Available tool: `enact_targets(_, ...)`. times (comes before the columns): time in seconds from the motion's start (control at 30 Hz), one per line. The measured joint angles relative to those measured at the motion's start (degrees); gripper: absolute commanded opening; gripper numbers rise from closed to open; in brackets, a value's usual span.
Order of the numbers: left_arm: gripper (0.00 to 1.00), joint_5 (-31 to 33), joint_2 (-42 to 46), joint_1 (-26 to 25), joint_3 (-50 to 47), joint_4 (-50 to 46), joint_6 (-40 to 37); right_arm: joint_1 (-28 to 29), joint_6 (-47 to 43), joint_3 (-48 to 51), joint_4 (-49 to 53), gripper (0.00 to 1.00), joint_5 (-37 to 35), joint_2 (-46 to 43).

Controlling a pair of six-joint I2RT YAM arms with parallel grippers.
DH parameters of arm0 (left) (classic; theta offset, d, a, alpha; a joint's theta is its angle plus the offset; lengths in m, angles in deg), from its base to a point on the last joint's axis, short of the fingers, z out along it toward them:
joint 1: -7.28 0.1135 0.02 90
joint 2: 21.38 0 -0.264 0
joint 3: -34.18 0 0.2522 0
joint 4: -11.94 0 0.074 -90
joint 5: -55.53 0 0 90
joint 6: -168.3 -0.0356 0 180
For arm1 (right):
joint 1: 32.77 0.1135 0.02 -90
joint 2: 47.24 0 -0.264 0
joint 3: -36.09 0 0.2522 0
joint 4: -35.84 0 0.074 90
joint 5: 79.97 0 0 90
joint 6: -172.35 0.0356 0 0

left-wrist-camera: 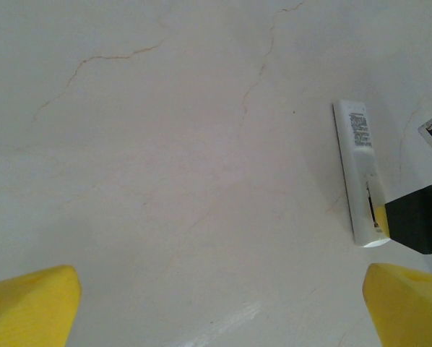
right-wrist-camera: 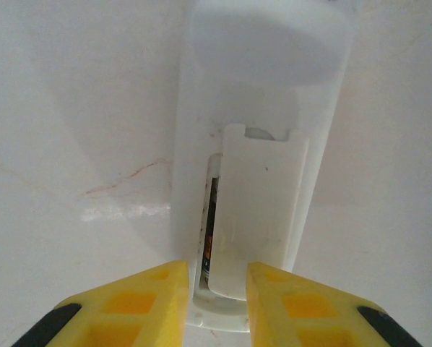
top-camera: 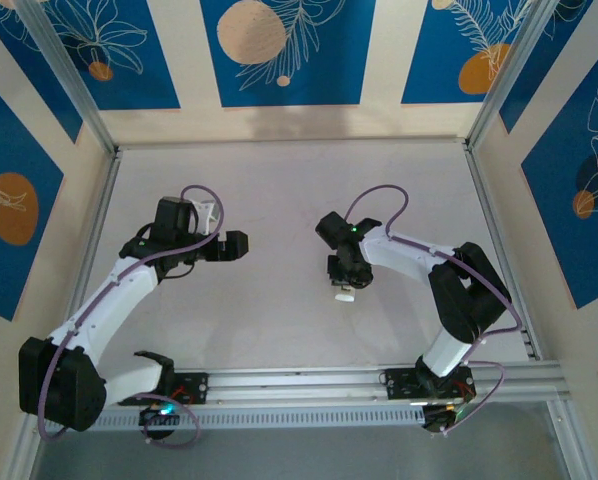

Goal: Load the batteries into the remote control

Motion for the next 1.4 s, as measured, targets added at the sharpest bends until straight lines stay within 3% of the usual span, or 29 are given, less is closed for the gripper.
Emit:
enact_targets(0.6,1.00,0.0,0.0,0.0,0.0,0.0,0.0,-0.1,0.0,0.0,0.7,0.29,0.8,-1.6)
enact_targets(0.8,1.00,0.0,0.0,0.0,-0.1,0.0,0.0,-2.7,-0.7,0.0,0.2,0.06,-0.4,-4.6)
enact_targets(1.4,1.00,0.0,0.0,0.0,-0.1,0.0,0.0,-3.5,-1.5,1.3,-2.3,0.05,-0.2,-0.6)
